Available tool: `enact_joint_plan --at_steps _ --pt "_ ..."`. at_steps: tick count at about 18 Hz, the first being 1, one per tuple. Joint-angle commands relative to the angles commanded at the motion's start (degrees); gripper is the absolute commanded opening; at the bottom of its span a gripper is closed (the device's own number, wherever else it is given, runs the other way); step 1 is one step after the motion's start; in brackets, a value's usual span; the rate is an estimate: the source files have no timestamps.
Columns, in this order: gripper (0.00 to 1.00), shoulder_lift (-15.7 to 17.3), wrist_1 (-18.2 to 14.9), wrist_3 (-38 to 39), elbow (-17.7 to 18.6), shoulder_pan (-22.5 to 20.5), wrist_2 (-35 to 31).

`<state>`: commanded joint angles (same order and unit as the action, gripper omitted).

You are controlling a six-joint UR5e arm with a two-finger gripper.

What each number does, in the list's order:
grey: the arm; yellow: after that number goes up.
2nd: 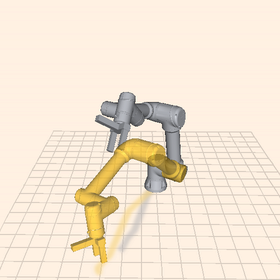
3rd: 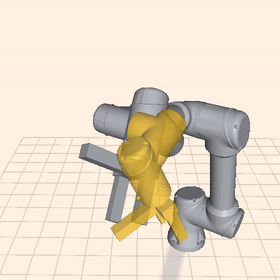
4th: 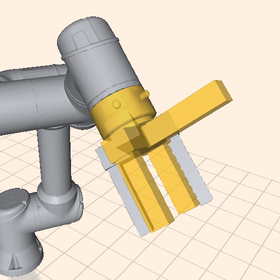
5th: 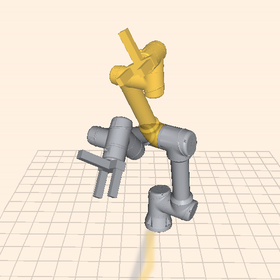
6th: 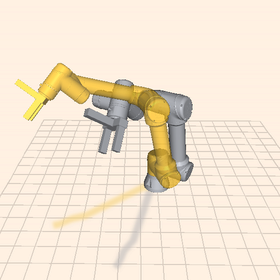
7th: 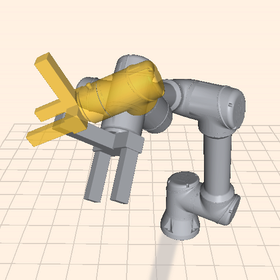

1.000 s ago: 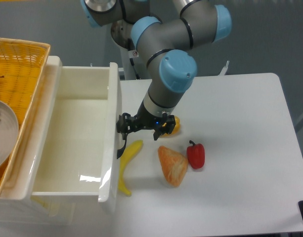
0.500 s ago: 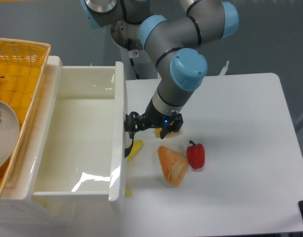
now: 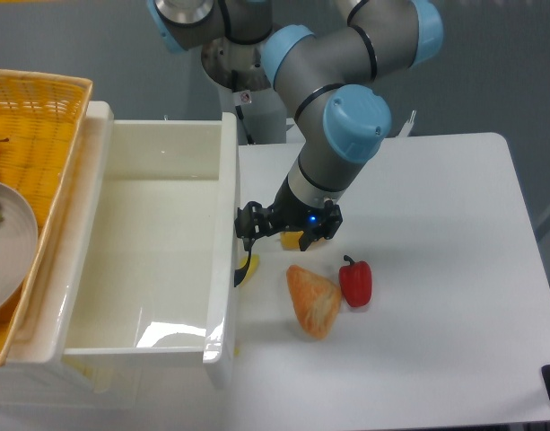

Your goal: Slide open the top white drawer

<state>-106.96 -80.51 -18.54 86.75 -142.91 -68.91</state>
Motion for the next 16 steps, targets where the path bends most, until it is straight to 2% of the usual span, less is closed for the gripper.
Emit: enact_joint_plan --at_steps 8,10,16 --pt "1.00 0.17 -0.79 0.00 -0.44 0.18 0.97" --pt "1.00 0.26 -0.97 0.00 -1.49 -0.26 0.88" --pt "1.00 0.61 0.00 -2.09 -1.67 -3.16 0.44"
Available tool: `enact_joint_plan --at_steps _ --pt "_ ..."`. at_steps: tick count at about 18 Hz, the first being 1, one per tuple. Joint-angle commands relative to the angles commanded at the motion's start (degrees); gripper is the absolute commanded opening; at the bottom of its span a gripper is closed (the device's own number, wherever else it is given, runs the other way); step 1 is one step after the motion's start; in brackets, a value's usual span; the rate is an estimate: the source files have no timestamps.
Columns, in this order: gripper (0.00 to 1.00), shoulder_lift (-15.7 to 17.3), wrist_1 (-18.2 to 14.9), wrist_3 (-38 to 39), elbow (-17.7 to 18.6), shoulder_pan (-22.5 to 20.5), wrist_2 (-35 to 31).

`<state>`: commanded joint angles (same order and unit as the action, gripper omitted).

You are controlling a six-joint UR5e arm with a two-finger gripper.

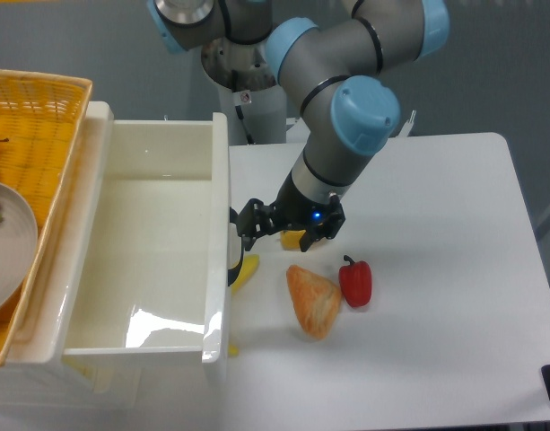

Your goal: Slide open the top white drawer

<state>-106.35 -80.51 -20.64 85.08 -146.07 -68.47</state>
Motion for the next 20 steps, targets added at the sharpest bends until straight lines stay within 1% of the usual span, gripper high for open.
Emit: enact_joint_plan --at_steps 4,6,8,9,11,12,13,17,20 --pt "1.00 0.00 0.70 -9.39 0.00 -2.37 -0.61" --pt "1.00 0.00 0.79 -15.98 -0.17 -2.73 -3.85" --pt "1.00 -0.09 0.88 -23.36 -1.23 -2.47 -6.93" --pt "1.00 -0.26 1.32 -27.40 -0.97 -2.20 -7.81" --pt "1.00 -0.61 4.73 -33.13 0.17 -1.85 -9.57" --pt "1.00 -0.70 6.49 -34.11 0.35 -1.85 -10.19" --pt "1.00 -0.70 7.20 -34.38 0.35 -1.94 -10.28" --pt "1.00 -1.67 7.82 -37.18 0.26 -2.11 -10.89" --pt "1.00 -1.76 7.65 -37.37 0.44 -2.20 -12.39"
